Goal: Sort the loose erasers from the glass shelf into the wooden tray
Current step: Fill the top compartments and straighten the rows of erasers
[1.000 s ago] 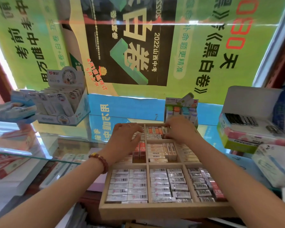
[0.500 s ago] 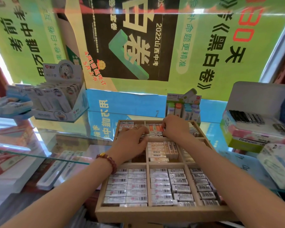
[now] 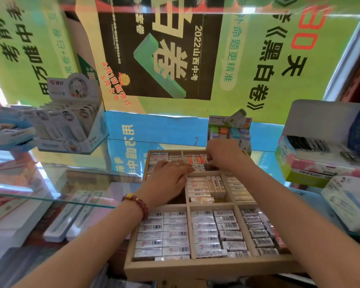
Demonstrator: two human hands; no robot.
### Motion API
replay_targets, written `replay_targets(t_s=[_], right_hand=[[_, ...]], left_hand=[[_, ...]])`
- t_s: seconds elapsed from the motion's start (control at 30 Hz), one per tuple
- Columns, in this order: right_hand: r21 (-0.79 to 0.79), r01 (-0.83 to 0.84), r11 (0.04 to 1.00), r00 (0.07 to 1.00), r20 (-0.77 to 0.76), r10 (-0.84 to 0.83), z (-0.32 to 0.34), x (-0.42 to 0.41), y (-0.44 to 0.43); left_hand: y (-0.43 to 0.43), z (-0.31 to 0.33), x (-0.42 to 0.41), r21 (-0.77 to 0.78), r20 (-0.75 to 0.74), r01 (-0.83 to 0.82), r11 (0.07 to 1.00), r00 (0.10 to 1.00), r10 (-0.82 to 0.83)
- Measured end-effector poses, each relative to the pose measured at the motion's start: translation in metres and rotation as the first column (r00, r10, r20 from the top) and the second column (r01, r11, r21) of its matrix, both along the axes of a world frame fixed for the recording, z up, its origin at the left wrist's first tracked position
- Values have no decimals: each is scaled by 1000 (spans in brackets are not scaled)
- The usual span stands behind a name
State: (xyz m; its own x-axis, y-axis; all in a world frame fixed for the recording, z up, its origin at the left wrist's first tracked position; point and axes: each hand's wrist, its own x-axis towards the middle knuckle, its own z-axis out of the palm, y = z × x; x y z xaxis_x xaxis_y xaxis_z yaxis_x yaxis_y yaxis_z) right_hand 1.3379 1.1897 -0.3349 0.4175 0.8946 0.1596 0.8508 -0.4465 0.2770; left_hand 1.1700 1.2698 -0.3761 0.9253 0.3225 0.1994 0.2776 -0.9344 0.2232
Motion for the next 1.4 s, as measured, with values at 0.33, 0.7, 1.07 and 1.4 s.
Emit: replay_targets(t_s=[0.33,0.7,1.07,1.4], right_hand=[[-49,-65,997,996,65,68,-5,-4,-5],[24,-3,1000,1000,26,2,-11,-12,-4],[133,15,991,880,-472,50,-4,-35,-28],[64,140,988,930,-351,-109,-11,-62,-23]], left_hand=[[1,4,0,-49,1,-2,999,1000,2],[2,-1,2,54,35,7,999,999,-9],[-8,5,0,361,-45,-7,933,999,25],[-3,4,5,372,-46,44,927,999,-29]])
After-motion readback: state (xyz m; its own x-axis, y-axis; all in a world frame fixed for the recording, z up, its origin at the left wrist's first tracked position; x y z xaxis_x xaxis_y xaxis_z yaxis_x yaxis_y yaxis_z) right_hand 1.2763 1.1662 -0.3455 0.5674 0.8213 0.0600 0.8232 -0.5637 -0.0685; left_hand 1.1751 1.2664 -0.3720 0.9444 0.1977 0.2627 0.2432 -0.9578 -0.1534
